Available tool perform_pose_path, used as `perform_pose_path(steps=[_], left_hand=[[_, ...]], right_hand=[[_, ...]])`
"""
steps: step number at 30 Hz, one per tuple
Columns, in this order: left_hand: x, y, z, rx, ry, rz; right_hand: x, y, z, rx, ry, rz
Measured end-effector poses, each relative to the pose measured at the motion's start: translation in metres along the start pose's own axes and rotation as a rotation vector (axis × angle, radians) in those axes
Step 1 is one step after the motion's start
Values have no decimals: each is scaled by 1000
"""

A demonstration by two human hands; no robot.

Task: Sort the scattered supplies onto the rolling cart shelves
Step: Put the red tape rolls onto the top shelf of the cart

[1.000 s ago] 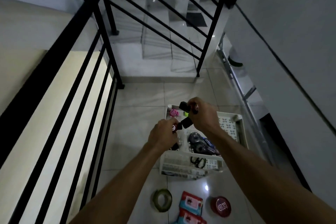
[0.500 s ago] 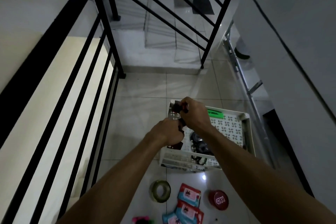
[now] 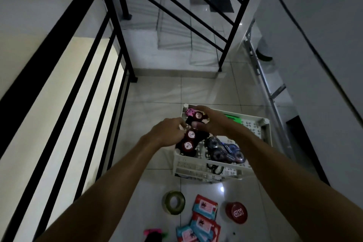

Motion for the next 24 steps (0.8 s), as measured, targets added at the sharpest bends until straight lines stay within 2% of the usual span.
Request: perform_pose_path(steps=[2, 4, 6, 8, 11, 18, 24], left_hand=[[-4, 0, -3, 16, 11, 43], [-7, 0, -8, 38, 36, 92], [-6, 0, -15, 61, 72, 93], [0, 0, -22, 89, 80, 21], [14, 1, -30, 102, 137, -37], [26, 9, -36, 93, 182, 18], [32, 14, -35, 72, 217, 33]], right_hand=[[-4, -3, 11, 12, 180, -20], [-7, -7, 24, 30, 221, 41], [-6, -10, 33, 58, 82, 72], [1, -10, 36, 65, -112, 40], [14, -2, 35, 36, -231, 14], [26, 13, 31, 9, -258, 152], [23, 18, 27, 47, -287, 128]])
Point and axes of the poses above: each hand's wrist, its own y-axis towards the middle knuckle, its own x-axis out of the palm, z = x × y, the point moved 2 cm from there along y, towards the middle knuckle, and after that the axes turned 15 degrees about -z, right-handed, at the moved point
